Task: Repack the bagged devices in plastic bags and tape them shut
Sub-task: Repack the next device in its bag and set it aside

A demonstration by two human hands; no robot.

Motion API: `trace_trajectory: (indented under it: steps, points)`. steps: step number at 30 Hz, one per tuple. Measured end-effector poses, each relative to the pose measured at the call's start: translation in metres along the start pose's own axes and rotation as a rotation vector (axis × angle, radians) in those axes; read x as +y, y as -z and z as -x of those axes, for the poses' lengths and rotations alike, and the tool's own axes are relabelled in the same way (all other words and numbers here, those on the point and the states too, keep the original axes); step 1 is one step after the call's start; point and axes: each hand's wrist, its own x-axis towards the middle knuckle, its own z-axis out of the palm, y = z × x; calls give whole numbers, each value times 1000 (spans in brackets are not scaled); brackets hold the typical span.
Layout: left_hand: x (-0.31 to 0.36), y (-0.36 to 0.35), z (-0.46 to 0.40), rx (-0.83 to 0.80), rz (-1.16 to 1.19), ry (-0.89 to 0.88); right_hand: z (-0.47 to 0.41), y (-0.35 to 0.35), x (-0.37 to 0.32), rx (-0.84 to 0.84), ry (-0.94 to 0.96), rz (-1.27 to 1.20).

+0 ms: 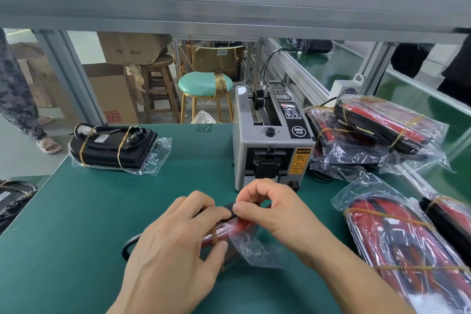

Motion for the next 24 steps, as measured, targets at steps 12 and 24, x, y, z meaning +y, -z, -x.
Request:
trace_trajectory:
  steps: [12,24]
  points:
    - [-6,-1,2,-41,-141,-85,13,5,35,-191,-124,-259]
    - [-18,-13,30,341,1067,140,54,2,13,-126,206,-266]
